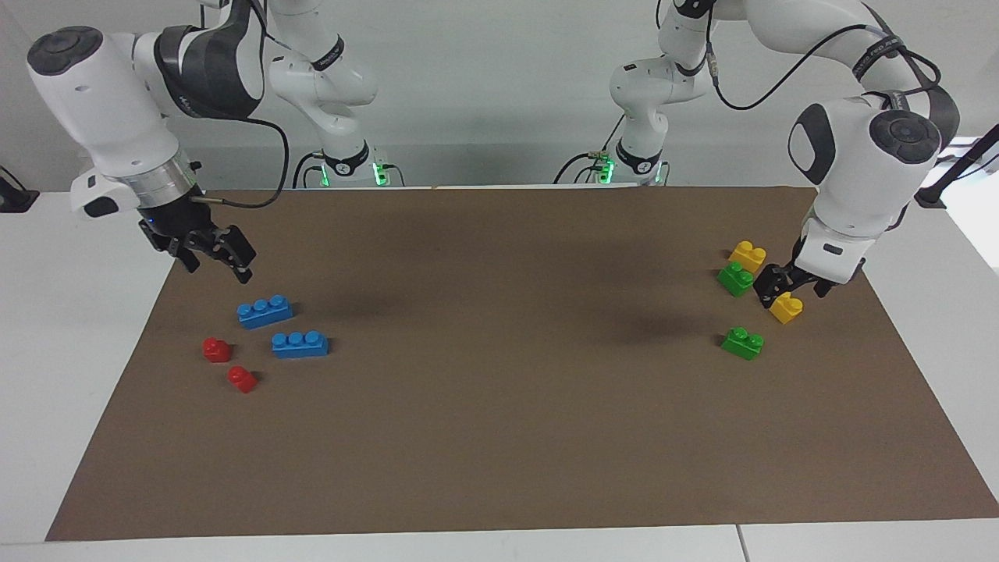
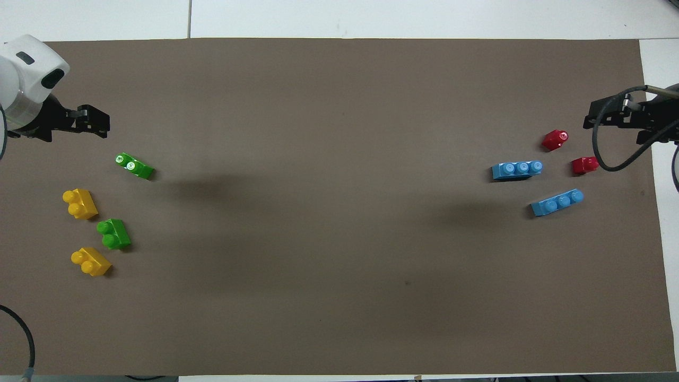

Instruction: Remove green block with left arm and hold with right

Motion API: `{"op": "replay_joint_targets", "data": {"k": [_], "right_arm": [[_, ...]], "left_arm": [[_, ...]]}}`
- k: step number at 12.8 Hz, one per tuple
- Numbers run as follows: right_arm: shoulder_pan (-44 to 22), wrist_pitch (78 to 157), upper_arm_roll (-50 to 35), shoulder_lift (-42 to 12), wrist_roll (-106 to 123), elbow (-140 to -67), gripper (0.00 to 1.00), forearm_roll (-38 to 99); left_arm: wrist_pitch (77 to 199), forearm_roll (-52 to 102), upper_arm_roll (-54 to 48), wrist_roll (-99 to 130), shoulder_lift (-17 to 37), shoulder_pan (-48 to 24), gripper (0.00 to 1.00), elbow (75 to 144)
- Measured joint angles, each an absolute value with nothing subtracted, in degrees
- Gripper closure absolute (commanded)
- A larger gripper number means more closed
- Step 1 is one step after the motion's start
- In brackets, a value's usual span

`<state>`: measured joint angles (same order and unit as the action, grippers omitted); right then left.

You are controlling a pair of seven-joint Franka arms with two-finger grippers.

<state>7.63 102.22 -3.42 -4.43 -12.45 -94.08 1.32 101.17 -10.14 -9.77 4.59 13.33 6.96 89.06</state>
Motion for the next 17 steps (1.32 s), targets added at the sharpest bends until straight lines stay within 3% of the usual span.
{"op": "replay_joint_targets", "data": {"k": [3,6,12,17], "right_arm": [[7.7,95.4,-3.4,-4.4,-11.4,-90.1,0.0,0.7],[7.7,93.3,-3.4,-4.3,-9.3,-88.4,0.0,0.4],[7.4,92.5,-3.5,-2.3,-6.0,-88.3,0.0,0.4],[7.3,92.3,-3.4,-2.2,-6.0,-88.3,0.0,0.4]], "left_arm": [[92.6,-5.4,-10.0,3.1,11.5,7.0,0.0,85.5],[88.8,-3.4,-9.7,3.0,6.3,7.0,0.0,85.2],[88.9,-3.0,-9.2,3.6,0.0,7.2,0.0,92.5],[89.5,0.1,-8.9,3.7,-1.0,7.9,0.0,93.3]]}}
